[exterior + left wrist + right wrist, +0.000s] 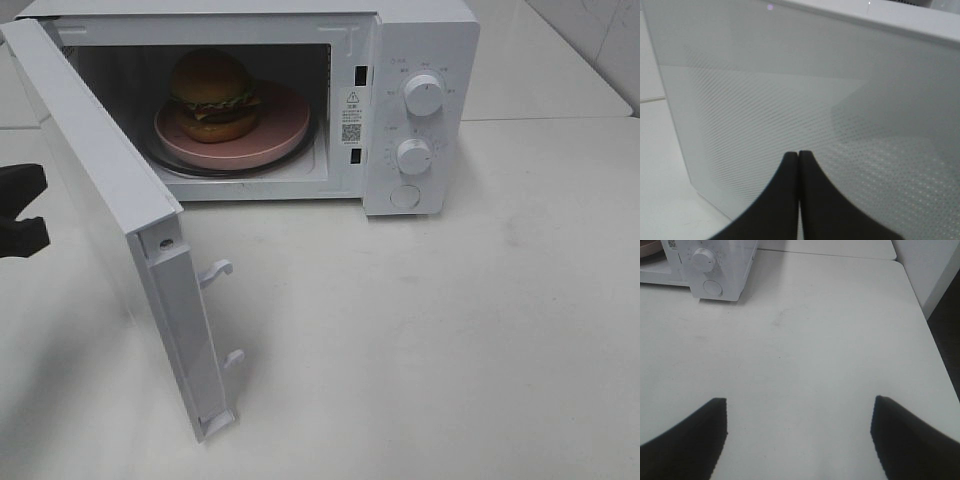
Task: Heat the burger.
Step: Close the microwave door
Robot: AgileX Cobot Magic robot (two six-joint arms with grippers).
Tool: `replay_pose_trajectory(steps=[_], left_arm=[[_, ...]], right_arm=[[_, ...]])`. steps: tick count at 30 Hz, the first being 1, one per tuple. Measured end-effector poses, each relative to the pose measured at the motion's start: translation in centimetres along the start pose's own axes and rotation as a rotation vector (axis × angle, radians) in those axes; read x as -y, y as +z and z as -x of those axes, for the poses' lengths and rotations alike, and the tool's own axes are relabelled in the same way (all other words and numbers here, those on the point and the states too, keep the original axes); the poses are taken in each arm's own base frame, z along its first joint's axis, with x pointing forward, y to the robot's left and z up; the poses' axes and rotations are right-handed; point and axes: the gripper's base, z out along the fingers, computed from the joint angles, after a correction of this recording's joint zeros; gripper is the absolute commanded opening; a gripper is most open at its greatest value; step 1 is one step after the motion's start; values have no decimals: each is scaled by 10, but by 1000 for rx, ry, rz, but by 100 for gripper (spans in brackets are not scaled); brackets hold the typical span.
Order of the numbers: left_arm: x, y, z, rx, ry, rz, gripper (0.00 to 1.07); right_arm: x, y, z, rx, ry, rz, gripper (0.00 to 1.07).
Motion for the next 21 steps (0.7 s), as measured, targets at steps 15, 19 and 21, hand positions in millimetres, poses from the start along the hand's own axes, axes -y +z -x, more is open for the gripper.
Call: replay_pose_trajectory(steps=[15,19,21], left_arm=[[50,32,-6,9,11,35,0],[66,51,-3,23,14,45,0],[69,55,-2,26,11,53,0]], right_arm=[[0,0,0,0,0,0,76],[0,0,0,0,0,0,76],[0,0,0,0,0,0,76]])
